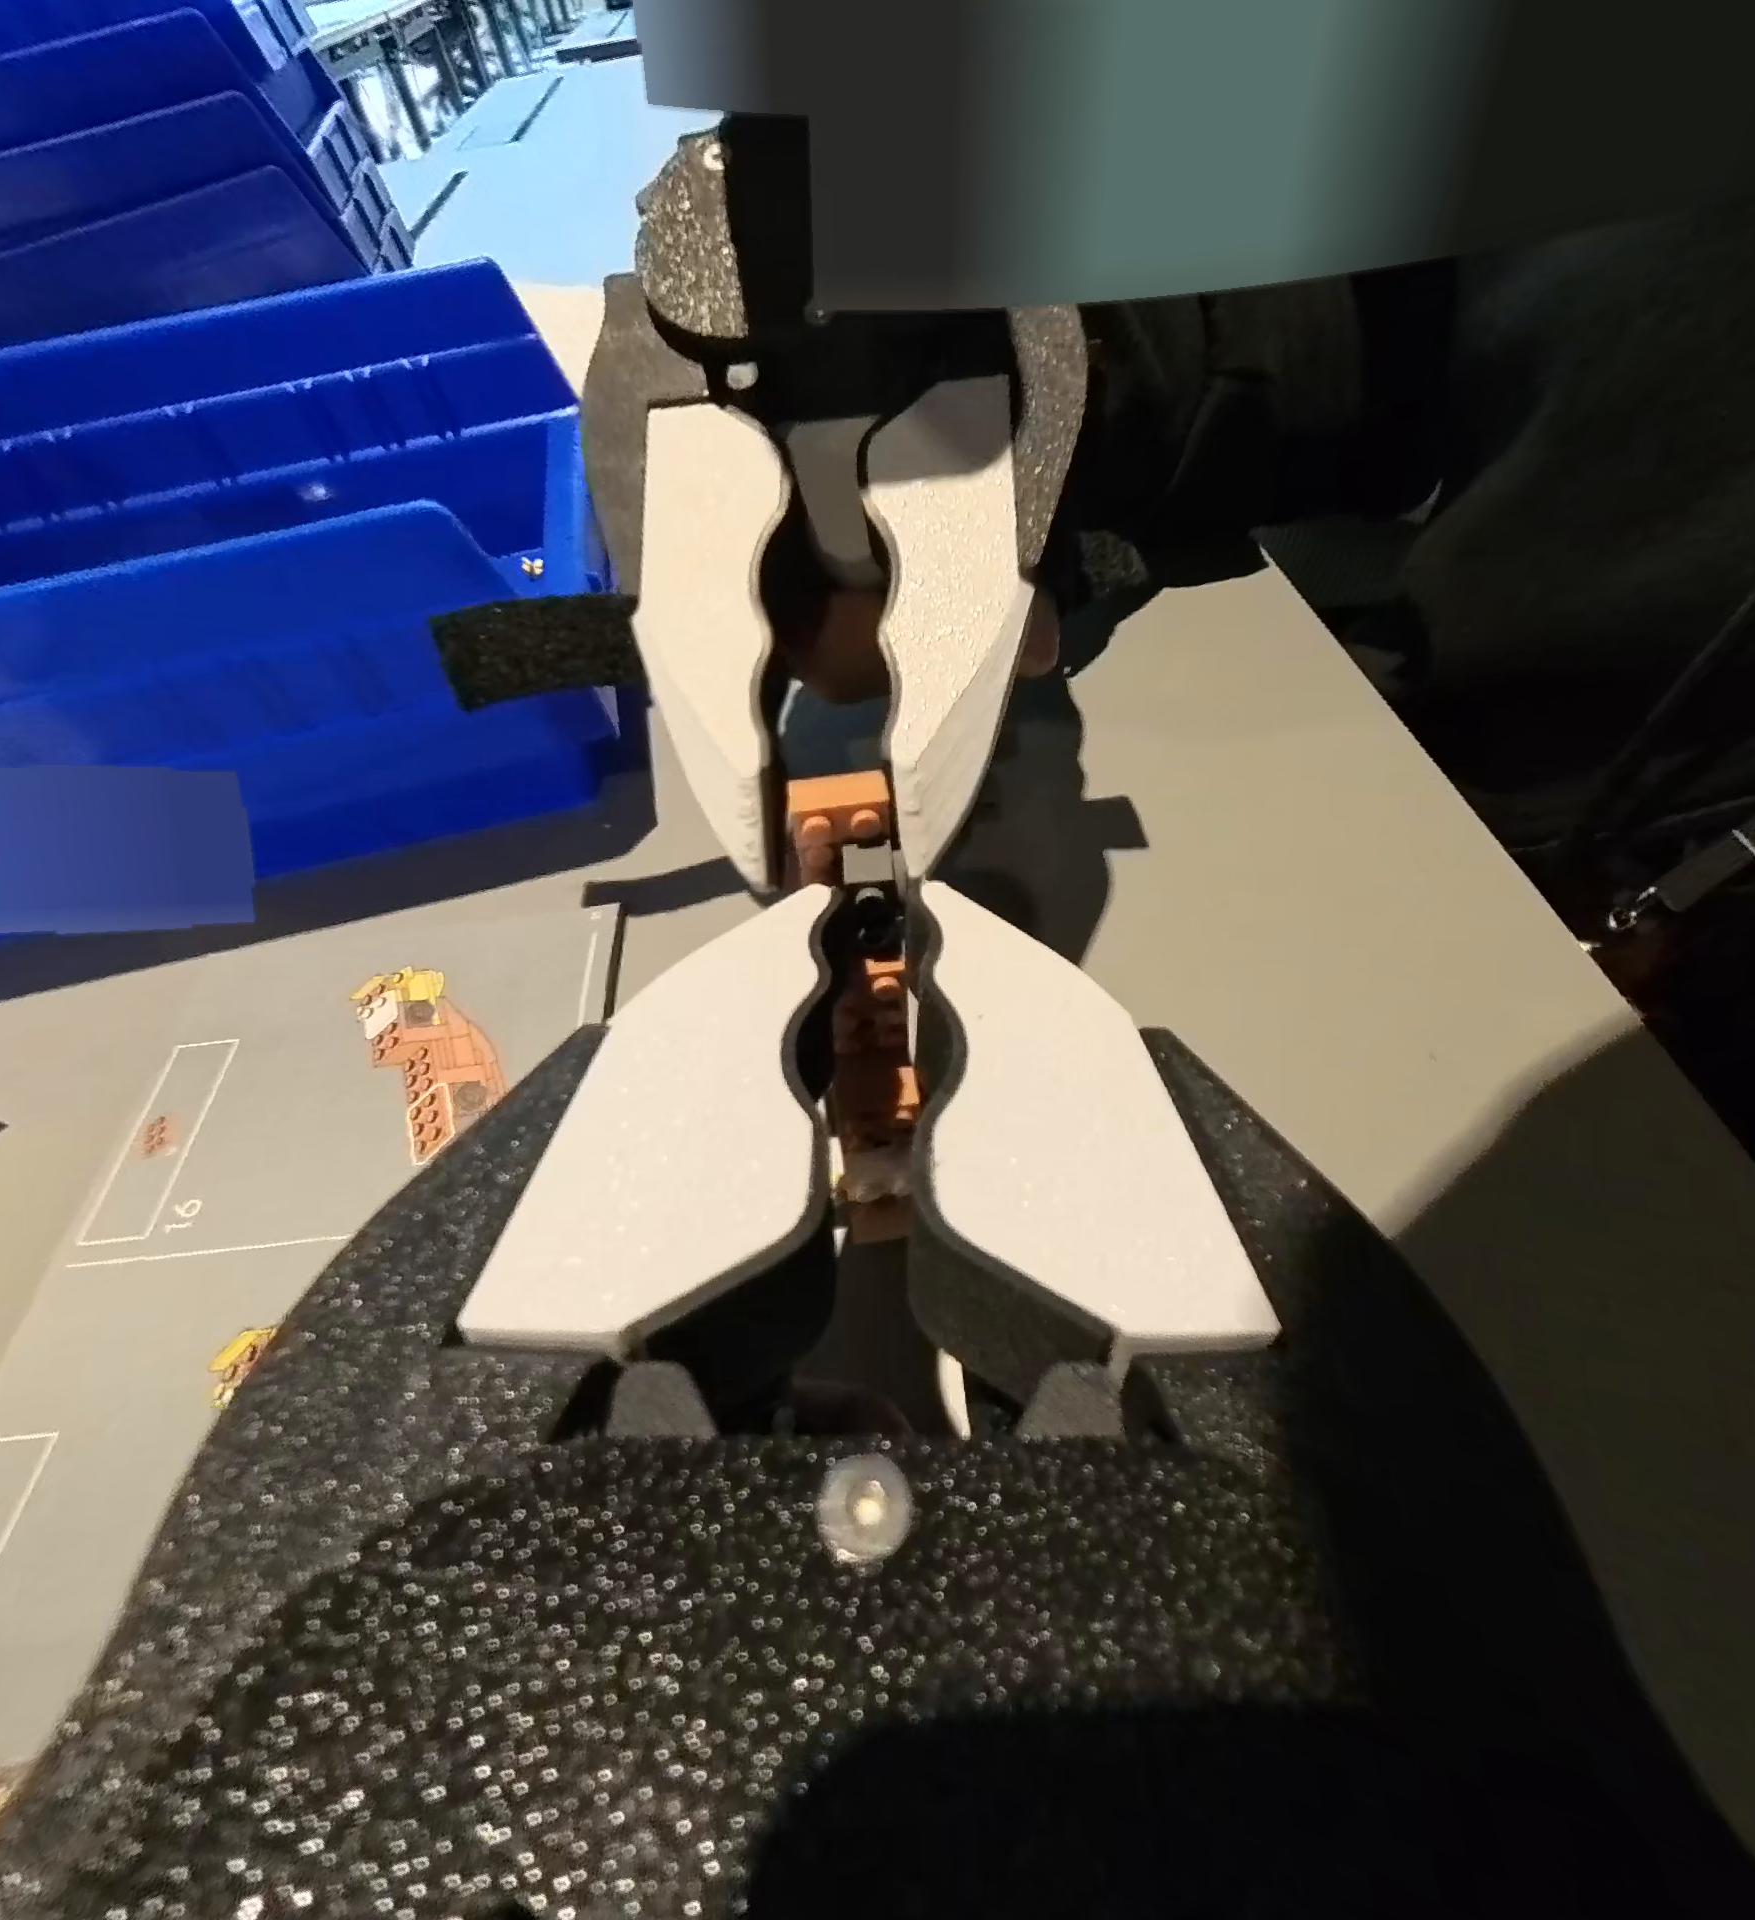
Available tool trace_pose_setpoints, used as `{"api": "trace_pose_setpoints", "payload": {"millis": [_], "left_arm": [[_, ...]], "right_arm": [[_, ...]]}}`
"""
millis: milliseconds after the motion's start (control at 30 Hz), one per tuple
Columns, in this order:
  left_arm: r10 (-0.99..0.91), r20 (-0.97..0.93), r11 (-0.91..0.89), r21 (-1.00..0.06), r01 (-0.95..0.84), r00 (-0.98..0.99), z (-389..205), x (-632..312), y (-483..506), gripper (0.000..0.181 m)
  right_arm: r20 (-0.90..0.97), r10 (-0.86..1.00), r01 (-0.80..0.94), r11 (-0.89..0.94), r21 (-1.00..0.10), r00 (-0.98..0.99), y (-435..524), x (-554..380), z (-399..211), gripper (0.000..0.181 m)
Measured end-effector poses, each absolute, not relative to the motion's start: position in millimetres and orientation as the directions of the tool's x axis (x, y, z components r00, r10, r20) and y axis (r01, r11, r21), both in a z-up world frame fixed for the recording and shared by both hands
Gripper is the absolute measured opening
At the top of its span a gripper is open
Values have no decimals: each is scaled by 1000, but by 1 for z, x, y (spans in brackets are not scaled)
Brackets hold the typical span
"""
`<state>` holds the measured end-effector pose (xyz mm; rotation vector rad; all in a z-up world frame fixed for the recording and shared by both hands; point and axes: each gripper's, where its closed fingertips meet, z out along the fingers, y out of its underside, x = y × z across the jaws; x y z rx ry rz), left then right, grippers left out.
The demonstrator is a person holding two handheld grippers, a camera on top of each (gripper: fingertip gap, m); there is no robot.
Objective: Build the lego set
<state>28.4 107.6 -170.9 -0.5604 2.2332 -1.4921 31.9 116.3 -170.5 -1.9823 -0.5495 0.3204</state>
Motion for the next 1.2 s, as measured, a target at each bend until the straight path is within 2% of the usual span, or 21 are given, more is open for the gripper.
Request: {"api": "trace_pose_setpoints", "payload": {"millis": [300,400,533,1200], "left_arm": [[-531,-101,350,-930,-110,-842,-171,28,108,9],[-533,-95,344,-932,-113,-841,-171,28,109,9],[-540,-97,346,-931,-116,-836,-171,29,110,9],[-576,-63,296,-945,-137,-815,-170,36,115,9]], "right_arm": [[57,522,282,-363,-888,851,114,34,-170,24],[72,529,287,-337,-897,845,113,34,-167,16],[88,516,296,-336,-894,852,114,35,-167,16],[20,434,201,-376,-905,901,121,41,-166,15]]}}
